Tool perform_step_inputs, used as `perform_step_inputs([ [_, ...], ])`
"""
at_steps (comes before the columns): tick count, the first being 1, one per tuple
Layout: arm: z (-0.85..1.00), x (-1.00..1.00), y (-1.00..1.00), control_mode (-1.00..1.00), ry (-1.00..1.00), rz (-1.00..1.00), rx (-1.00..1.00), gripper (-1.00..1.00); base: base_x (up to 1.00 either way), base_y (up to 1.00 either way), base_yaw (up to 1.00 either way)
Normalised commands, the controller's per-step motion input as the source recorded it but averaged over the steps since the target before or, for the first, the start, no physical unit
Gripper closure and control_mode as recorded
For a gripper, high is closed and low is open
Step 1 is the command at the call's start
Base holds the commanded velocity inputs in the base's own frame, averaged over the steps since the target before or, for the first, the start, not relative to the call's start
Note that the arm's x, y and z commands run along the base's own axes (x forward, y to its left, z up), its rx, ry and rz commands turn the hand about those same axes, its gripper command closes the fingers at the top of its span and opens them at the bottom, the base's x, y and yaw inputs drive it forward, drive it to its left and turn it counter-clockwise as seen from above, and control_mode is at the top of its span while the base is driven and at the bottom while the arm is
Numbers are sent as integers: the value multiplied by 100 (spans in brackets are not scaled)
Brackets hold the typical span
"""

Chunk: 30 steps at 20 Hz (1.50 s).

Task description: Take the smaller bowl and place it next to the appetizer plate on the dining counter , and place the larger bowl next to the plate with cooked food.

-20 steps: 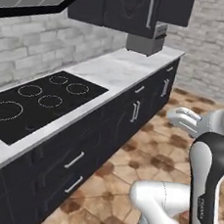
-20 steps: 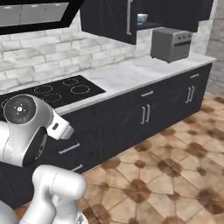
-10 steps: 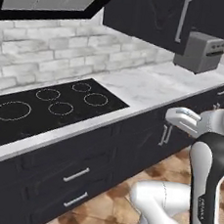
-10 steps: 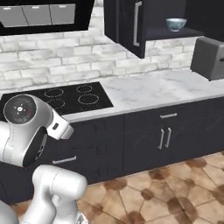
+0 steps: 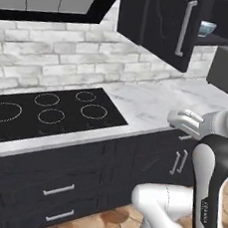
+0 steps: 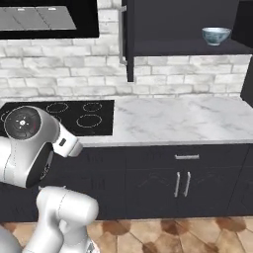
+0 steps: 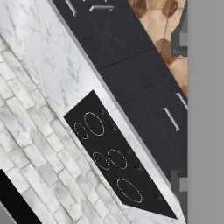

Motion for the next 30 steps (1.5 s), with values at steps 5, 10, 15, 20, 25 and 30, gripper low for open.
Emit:
perform_step_inputs([
  [5,0,0,0,100,0,0,0,-100,3,-100,29],
  [10,0,0,0,100,0,0,0,-100,57,-93,10],
  [15,0,0,0,100,0,0,0,-100,95,-57,-4],
  [20,0,0,0,100,0,0,0,-100,99,-1,-9],
  [25,0,0,0,100,0,0,0,-100,70,-33,-5],
  [30,0,0,0,100,0,0,0,-100,4,-84,9],
])
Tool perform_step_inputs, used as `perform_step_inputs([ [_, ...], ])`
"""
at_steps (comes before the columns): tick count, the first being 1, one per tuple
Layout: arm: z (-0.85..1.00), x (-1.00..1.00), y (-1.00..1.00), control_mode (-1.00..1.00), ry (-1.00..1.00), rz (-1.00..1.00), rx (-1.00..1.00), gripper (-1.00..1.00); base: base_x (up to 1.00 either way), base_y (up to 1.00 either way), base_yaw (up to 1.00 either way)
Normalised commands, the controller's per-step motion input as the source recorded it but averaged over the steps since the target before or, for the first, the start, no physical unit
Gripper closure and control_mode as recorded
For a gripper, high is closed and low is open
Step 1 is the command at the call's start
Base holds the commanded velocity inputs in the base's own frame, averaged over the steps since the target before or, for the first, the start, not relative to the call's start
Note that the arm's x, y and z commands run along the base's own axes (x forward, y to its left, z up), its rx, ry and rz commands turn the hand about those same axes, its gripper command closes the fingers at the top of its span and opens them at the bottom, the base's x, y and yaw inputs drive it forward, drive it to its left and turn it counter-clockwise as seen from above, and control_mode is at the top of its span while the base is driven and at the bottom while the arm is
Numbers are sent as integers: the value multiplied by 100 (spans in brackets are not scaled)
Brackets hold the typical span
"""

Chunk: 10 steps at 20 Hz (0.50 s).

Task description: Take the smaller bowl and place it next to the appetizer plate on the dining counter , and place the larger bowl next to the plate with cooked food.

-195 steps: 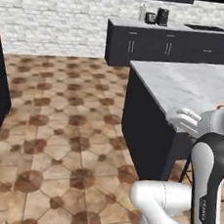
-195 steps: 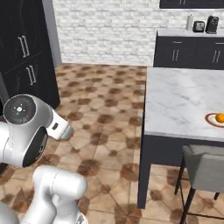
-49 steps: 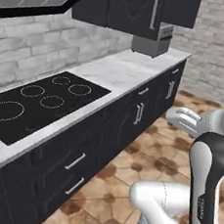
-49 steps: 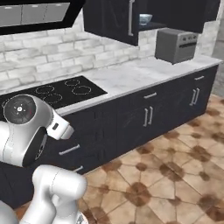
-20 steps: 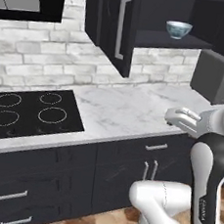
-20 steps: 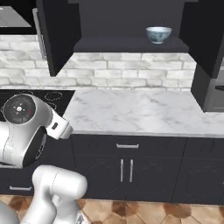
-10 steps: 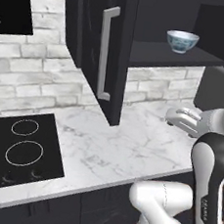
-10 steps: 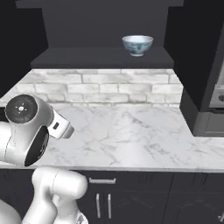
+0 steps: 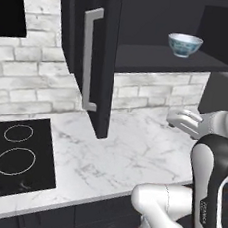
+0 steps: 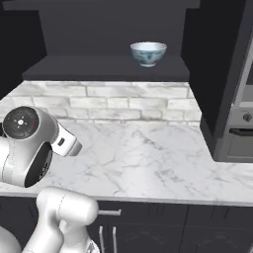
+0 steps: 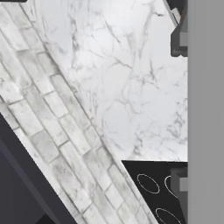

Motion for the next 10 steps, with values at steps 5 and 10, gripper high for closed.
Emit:
perform_step_inputs([
  [5,0,0,0,100,0,0,0,-100,41,-56,13],
  [10,0,0,0,100,0,0,0,-100,100,-4,18],
])
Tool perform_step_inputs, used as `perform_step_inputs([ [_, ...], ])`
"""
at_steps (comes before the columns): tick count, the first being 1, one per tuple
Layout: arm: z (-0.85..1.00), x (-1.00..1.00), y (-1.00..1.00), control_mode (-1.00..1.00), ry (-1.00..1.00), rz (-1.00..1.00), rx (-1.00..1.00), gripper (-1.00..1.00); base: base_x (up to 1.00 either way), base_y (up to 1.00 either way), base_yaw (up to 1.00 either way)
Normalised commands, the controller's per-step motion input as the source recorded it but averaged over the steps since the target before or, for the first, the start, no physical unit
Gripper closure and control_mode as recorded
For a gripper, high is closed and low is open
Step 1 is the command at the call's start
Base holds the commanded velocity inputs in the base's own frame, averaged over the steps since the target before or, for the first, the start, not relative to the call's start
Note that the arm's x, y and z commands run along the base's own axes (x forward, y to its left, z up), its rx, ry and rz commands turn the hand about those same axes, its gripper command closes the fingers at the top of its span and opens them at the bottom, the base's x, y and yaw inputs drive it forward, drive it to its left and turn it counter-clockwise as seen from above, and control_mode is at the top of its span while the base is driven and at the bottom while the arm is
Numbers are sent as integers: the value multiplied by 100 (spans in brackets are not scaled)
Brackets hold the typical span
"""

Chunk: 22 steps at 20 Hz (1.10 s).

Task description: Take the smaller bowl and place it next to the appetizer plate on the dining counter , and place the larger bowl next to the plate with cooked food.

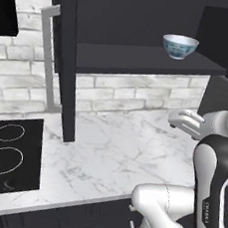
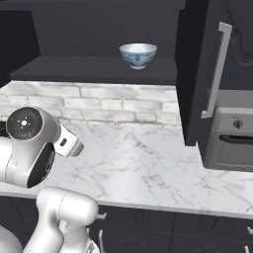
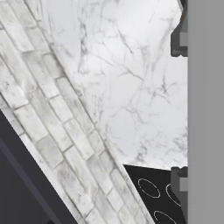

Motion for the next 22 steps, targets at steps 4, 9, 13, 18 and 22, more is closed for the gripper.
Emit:
perform_step_inputs([
  [4,0,0,0,100,0,0,0,-100,64,-10,32],
  [9,0,13,0,-100,0,13,0,-100,21,-1,22],
  [13,9,12,-11,-100,-3,-1,6,-100,0,0,0],
  [18,26,0,17,-100,-25,-65,9,-100,0,0,0],
  [22,33,2,0,-100,-13,-73,20,-100,0,0,0],
])
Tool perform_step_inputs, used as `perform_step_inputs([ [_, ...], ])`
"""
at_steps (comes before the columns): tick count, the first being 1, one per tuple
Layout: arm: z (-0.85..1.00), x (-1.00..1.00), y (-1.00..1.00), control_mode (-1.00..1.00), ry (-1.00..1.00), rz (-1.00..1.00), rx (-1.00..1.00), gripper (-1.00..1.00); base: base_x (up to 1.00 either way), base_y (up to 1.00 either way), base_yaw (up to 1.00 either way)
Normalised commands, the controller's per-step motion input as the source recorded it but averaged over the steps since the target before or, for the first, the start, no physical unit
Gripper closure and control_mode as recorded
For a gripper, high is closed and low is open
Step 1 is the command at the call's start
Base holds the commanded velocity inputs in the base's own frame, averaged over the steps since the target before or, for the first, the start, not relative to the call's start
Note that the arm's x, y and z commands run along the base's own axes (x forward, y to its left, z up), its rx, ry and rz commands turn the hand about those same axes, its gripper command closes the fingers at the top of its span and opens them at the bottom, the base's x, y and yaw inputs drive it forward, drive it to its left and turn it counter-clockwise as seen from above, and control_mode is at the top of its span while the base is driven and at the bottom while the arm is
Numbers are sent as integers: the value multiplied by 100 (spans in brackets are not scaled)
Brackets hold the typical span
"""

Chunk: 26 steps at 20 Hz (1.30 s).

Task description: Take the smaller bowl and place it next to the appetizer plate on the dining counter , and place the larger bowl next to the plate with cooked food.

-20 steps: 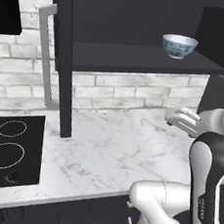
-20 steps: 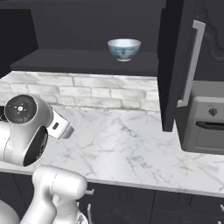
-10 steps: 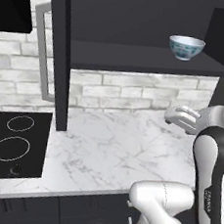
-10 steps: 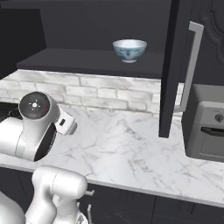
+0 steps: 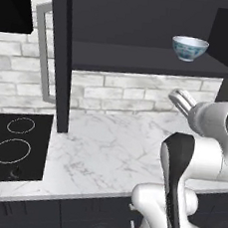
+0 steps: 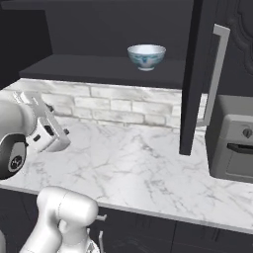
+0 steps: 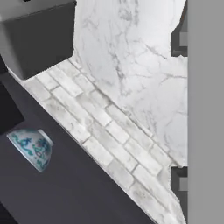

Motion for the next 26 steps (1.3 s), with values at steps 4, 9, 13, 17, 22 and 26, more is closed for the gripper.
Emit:
perform_step_inputs([
  [4,64,0,-51,-100,-1,-56,38,-100,0,0,0],
  [9,63,0,-74,-100,0,-25,39,-100,0,0,0],
  [13,44,0,-51,-100,3,6,26,-100,0,0,0],
  [17,11,24,-51,-100,0,10,13,-100,0,0,0],
  [22,0,59,-40,-100,-6,0,5,-100,0,0,0],
  [26,0,86,-40,-100,0,5,14,-100,0,0,0],
])
